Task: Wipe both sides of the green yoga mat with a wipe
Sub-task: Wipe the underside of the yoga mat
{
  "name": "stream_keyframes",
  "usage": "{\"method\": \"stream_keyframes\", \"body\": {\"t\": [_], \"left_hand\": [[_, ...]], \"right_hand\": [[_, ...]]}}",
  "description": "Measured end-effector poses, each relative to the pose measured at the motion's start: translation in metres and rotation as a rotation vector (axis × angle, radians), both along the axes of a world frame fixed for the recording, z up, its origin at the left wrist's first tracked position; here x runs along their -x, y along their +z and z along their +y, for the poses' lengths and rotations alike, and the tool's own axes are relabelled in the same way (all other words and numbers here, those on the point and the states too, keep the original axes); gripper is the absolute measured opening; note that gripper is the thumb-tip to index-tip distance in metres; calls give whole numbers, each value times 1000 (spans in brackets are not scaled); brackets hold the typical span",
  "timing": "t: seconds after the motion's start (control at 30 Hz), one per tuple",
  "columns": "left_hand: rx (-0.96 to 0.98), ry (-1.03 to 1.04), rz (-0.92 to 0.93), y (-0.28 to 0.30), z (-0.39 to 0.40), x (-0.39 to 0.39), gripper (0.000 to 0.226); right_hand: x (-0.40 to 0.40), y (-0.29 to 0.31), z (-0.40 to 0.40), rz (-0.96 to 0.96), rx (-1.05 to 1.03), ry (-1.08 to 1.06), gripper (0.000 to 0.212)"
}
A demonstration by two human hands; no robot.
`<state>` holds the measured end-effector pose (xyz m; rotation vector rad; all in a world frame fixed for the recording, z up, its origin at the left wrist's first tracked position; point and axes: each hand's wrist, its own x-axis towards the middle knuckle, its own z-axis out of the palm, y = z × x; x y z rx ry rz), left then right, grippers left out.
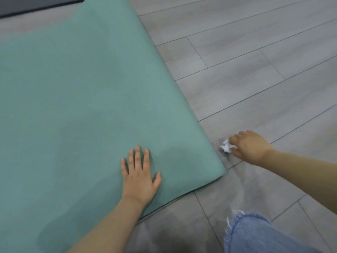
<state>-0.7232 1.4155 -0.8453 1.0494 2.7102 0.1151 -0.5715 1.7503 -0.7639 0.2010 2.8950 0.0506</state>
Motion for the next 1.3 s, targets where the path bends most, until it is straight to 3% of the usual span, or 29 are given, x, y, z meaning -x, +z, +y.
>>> {"method": "stream_keyframes", "body": {"t": [0.2,0.23,0.3,0.43,0.57,0.67,0.83,0.9,0.97,1.03,1.1,1.2,1.23,1.3], "left_hand": [[-61,-40,13,4,-7,14,78],[-76,-66,21,5,-11,21,75],[-89,-119,31,7,-18,38,71],[-100,-143,-24,9,-20,56,69],[-114,11,-86,7,-29,49,90],[-97,202,-116,7,-33,37,101],[-24,215,-98,9,-33,27,101],[8,206,-106,9,-34,27,101],[21,193,-101,10,-36,27,99],[22,177,-99,8,-36,27,97],[22,169,-85,8,-36,28,95],[30,160,-80,8,-38,29,94],[28,155,-82,9,-38,29,94],[18,152,-73,9,-38,30,94]], "right_hand": [[24,1,-55,196,402,-425,19],[31,6,-54,240,410,-407,18],[41,19,-54,239,398,-62,19],[45,4,-109,-162,350,936,7],[82,-20,-136,-191,256,1217,8],[122,-21,-124,-24,188,1059,21],[228,-22,-106,221,-76,585,21],[251,-15,-110,207,-73,242,21],[246,-23,-118,166,31,126,21],[218,-25,-126,196,146,295,8],[170,-29,-127,131,251,553,17],[90,-12,-124,-231,342,938,8],[76,-11,-121,-261,321,1046,5],[87,-18,-110,-144,222,1146,11]]}}
